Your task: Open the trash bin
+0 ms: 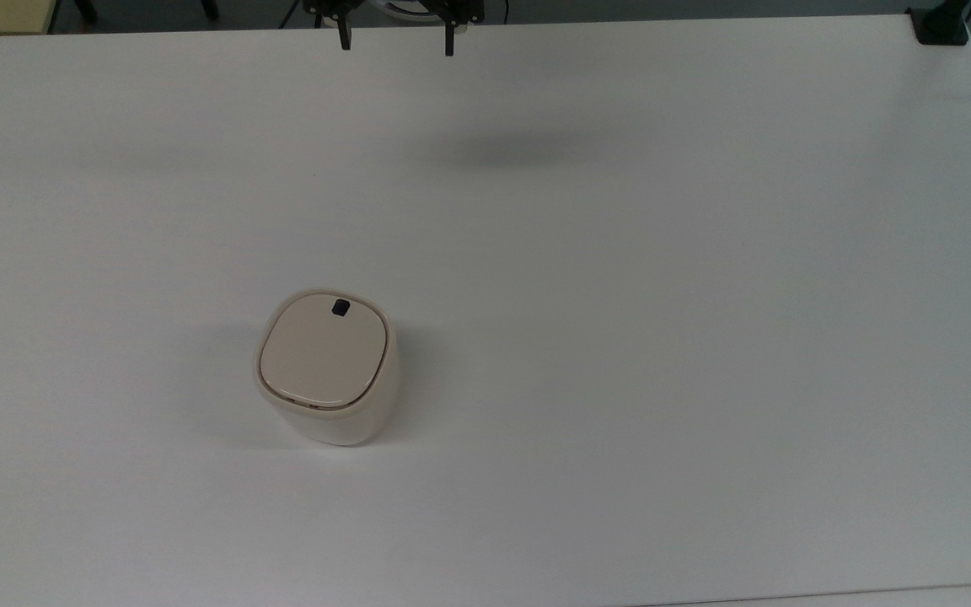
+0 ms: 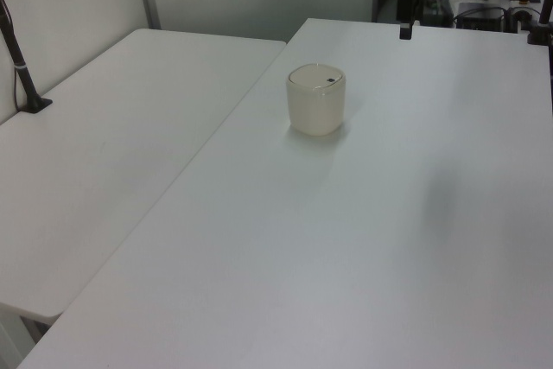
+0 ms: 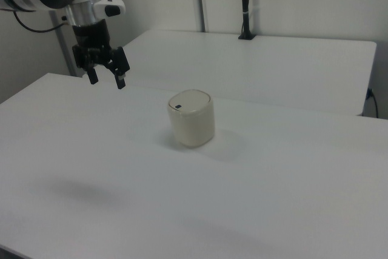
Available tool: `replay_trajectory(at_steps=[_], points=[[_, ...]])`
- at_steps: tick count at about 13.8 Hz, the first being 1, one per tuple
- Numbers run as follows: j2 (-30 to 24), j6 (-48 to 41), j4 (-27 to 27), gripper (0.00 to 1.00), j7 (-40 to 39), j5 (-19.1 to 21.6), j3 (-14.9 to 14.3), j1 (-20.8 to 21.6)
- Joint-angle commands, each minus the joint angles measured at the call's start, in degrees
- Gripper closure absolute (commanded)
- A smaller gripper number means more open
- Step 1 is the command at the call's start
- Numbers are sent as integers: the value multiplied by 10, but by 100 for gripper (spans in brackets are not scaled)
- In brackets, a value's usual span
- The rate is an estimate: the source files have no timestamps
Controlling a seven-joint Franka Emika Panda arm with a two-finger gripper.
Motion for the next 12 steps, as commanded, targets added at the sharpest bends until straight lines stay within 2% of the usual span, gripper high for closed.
replay_trajectory(at_steps=[1,9,10,12], points=[[-9,11,-7,0,-14,5,-4,0],[-8,11,-3,0,-14,5,-4,0],[-8,11,-3,3,-15,5,-4,-1],[-8,11,-3,44,-29,6,-4,-1]])
